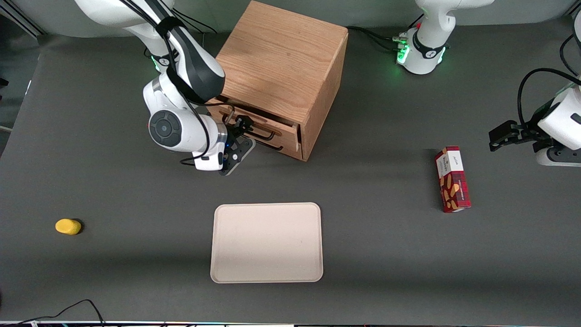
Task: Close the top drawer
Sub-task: 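Keep pushing the drawer with the right gripper until flush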
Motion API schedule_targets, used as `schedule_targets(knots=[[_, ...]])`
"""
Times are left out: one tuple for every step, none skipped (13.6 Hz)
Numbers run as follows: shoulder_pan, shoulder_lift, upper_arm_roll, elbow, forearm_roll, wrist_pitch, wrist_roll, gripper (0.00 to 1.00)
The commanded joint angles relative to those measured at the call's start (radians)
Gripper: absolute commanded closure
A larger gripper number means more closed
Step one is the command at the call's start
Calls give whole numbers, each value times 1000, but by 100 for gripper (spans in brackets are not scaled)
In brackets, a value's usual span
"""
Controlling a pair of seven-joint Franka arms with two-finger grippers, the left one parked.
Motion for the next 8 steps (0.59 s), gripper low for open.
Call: schedule_targets(knots=[[-10, -39, 26, -44, 0, 25, 42, 0], [-10, -39, 27, -46, -1, 25, 44, 0], [-10, -43, 27, -48, 0, 25, 44, 0], [-10, -49, 28, -60, 0, 26, 54, 0], [-10, -54, 37, -67, 0, 35, 58, 0], [-10, -58, 40, -80, 0, 40, 67, 0], [-10, -65, 42, -87, 3, 49, 76, 0], [-10, -72, 46, -98, 3, 55, 84, 0]])
